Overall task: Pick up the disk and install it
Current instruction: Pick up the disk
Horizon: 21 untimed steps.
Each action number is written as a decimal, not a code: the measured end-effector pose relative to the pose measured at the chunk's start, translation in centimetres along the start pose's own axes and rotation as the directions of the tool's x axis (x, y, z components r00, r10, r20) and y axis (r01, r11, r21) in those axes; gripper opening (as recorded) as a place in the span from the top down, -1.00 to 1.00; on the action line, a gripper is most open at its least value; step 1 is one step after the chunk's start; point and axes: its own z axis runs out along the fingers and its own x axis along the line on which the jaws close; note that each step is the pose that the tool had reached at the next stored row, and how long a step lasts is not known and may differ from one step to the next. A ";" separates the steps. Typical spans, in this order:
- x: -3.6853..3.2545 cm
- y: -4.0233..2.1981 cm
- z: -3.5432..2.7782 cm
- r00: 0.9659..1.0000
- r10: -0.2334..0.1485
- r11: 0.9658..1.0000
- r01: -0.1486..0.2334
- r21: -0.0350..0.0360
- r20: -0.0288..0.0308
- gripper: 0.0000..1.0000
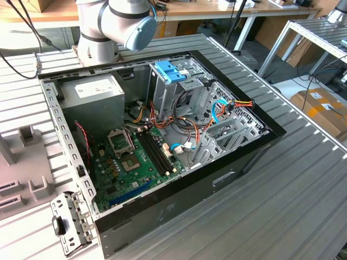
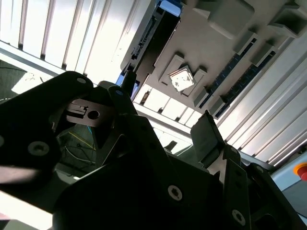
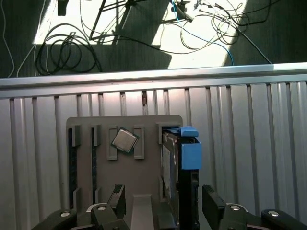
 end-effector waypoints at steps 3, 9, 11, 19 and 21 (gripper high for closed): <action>-0.03 0.01 0.05 1.000 0.000 1.000 0.000 0.000 0.000 -0.47; -0.10 0.05 0.18 1.000 0.000 1.000 0.000 0.000 0.000 -0.47; -0.11 0.05 0.21 1.000 0.000 1.000 0.000 0.000 0.000 -0.47; -0.20 0.08 0.38 1.000 0.000 1.000 0.000 0.000 0.000 -0.47; -0.22 0.08 0.42 1.000 0.000 1.000 0.000 0.000 0.000 -0.47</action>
